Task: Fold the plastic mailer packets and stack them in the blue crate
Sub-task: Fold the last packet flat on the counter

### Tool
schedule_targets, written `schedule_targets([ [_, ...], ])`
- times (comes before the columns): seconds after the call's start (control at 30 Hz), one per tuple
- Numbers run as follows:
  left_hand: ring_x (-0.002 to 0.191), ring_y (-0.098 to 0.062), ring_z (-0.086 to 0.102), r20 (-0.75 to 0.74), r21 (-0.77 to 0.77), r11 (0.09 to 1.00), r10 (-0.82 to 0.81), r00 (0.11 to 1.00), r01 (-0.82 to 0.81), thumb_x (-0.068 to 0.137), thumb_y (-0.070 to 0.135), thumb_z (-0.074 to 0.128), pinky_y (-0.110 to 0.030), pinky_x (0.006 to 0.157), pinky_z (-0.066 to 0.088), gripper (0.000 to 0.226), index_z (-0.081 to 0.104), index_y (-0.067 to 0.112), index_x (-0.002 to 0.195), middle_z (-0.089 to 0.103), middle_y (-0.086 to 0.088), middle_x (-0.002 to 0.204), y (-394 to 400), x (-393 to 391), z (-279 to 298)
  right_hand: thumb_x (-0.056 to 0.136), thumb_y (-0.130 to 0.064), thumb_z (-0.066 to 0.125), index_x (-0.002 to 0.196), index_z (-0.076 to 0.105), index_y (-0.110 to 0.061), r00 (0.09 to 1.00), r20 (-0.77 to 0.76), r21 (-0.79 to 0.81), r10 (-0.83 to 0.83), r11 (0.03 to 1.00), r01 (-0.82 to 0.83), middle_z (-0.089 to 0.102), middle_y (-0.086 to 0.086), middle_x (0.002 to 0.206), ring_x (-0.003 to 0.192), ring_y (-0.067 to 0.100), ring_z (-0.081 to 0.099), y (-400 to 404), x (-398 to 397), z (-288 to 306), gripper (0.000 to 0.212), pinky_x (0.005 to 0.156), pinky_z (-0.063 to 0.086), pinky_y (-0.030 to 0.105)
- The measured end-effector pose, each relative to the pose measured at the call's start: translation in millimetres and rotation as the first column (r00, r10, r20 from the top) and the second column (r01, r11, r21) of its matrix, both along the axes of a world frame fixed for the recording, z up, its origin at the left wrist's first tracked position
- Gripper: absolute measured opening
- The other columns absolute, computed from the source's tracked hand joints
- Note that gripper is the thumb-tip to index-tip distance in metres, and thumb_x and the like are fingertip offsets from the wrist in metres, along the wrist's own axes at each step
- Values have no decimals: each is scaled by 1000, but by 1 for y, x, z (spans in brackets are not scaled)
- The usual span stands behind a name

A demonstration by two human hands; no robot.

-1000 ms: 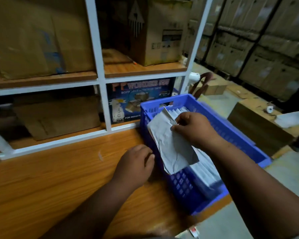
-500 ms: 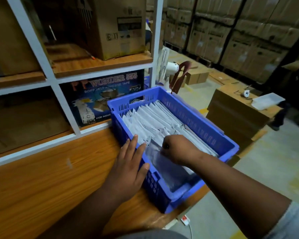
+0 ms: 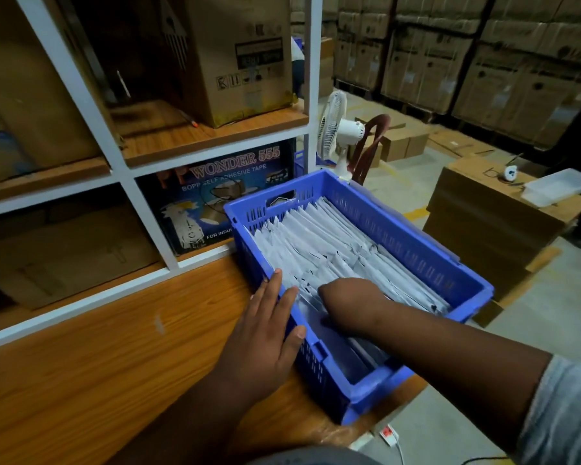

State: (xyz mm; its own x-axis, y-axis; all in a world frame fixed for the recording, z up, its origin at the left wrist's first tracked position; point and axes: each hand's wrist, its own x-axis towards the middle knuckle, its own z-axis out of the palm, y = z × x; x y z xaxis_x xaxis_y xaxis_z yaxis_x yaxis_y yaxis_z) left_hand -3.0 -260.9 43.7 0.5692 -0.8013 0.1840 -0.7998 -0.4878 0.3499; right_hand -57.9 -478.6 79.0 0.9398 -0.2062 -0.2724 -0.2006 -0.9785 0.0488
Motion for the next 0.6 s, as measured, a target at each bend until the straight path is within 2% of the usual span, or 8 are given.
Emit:
schedule_targets([
  [0.1, 165, -15, -10, -2, 5, 1000, -8, 1000, 8, 110, 66, 16, -52, 130, 23, 71, 15, 30, 171, -18, 12, 178, 0, -2, 2, 99, -45, 65, 110, 60, -23, 994, 73, 35, 75, 996, -78, 68, 1, 108, 101, 29, 68, 5, 2, 14, 25, 70, 43, 35],
  [0.2, 165, -14, -9, -14, 23, 1000, -7, 1000, 7, 108, 69, 14, -51, 130, 25, 73, 15, 33, 171, -19, 14, 177, 1, -1, 5, 102, -46, 58, 113, 66, -26, 991, 122, 116, 50, 991, -64, 70, -1, 107, 101, 27, 68, 6, -5, 22, 25, 72, 50, 35],
  [0.27, 165, -14, -8, -19, 30, 999, -8, 1000, 9, 107, 72, 14, -50, 129, 26, 73, 15, 36, 170, -19, 17, 177, 2, 1, 8, 103, -53, 55, 115, 66, -32, 979, 201, 209, 24, 976, -67, 71, -7, 105, 99, 22, 67, -6, -22, 26, 27, 76, 54, 36],
  [0.33, 165, -13, -6, -5, 55, 998, -10, 1000, 11, 105, 75, 13, -49, 130, 27, 73, 17, 39, 169, -18, 18, 177, 3, 3, 9, 103, -62, 49, 115, 65, -38, 954, 291, 256, 73, 955, -151, 70, -13, 102, 93, 13, 65, -27, -50, 29, 31, 77, 54, 37],
  [0.43, 165, -13, 1, 0, 70, 997, 17, 1000, -17, 104, 75, 15, -48, 130, 26, 72, 27, 39, 165, -9, 16, 178, 4, 6, 13, 104, -74, 37, 102, 65, -40, 928, 339, 177, 154, 959, -223, 64, -18, 92, 85, 2, 58, -69, -101, 22, 44, 73, 50, 31],
  [0.53, 163, -17, 14, 44, 53, 997, 60, 997, -62, 106, 69, 25, -48, 126, 33, 62, 39, 36, 157, 8, 10, 179, -2, 4, 15, 107, -74, 25, 76, 59, -30, 918, 383, 118, 106, 980, -162, 56, -11, 71, 69, 7, 54, -90, -130, 6, 63, 64, 50, 40],
  [0.6, 162, -19, 21, 42, 21, 994, 109, 993, -110, 105, 67, 32, -47, 124, 36, 60, 47, 32, 151, 18, 6, 177, -4, 1, 15, 107, -72, 20, 66, 51, -26, 907, 415, 60, 71, 993, -105, 51, -6, 62, 59, 12, 51, -81, -130, -1, 69, 57, 49, 44],
])
